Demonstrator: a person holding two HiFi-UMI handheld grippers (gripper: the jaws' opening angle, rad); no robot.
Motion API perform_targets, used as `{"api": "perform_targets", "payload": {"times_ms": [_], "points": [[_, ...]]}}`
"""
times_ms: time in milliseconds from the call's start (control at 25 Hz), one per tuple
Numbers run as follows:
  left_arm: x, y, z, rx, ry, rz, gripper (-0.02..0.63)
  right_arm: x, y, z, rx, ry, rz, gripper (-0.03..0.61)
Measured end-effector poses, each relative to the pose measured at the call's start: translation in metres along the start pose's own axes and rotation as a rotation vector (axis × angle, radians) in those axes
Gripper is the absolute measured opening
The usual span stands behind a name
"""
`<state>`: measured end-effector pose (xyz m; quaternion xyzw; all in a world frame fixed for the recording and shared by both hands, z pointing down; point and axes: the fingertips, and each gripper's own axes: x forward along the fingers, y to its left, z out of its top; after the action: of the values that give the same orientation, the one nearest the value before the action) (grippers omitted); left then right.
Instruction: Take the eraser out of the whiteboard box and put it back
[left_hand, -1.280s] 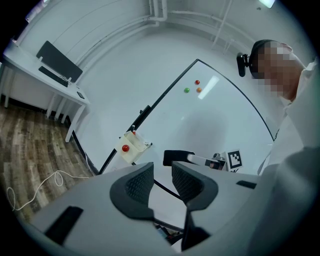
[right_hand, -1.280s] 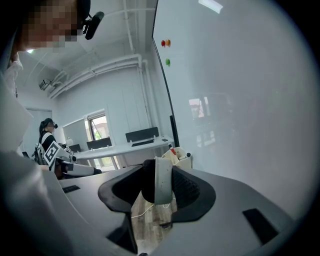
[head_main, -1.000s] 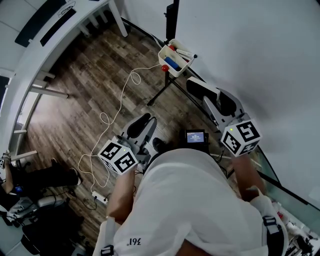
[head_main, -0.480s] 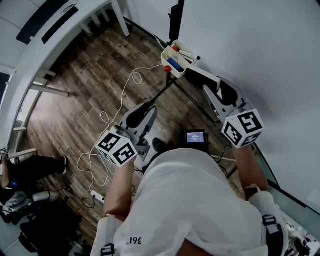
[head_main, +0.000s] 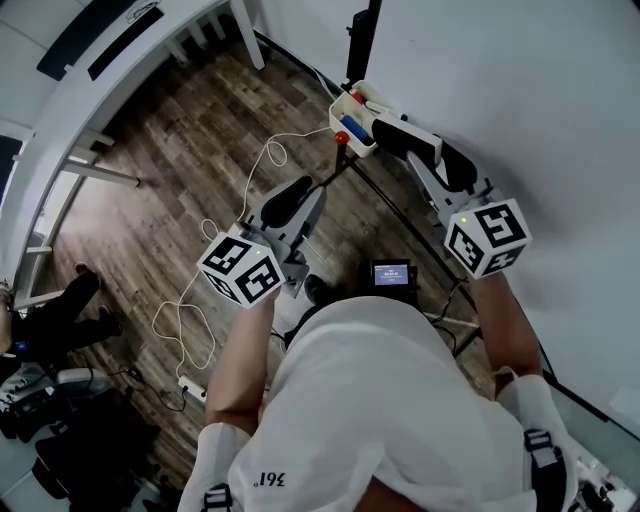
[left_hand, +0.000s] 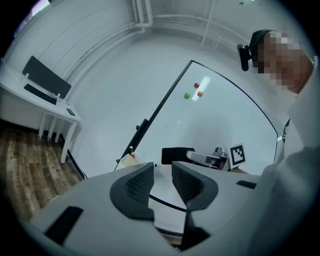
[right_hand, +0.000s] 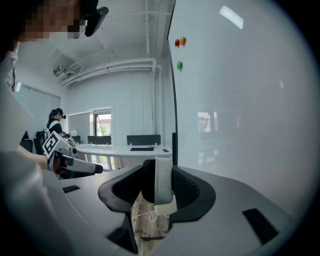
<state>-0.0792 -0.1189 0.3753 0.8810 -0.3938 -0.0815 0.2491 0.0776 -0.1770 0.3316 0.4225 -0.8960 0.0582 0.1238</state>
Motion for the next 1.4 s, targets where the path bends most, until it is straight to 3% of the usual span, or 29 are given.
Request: {"api": "perform_targets", "payload": {"times_ms": [520,1080,1400], "points": [[0.022,0.017,0.002,0.022,0.032,0.017,0.118,0.034,-0.006,0.008,-0.121,0.024,0.007,0.192],[0.046,0.033,-0.013,-0.023,0.079,0.026,0.118,0.078,-0.012,-0.021,-0.126,0.12,0.015,0.192],[0.064,0.048,-0.04,-0.021,0.155,0.041,0.118,0.11,-0.02,-0.052,-0.173,0.203,0.025,0.192]]}}
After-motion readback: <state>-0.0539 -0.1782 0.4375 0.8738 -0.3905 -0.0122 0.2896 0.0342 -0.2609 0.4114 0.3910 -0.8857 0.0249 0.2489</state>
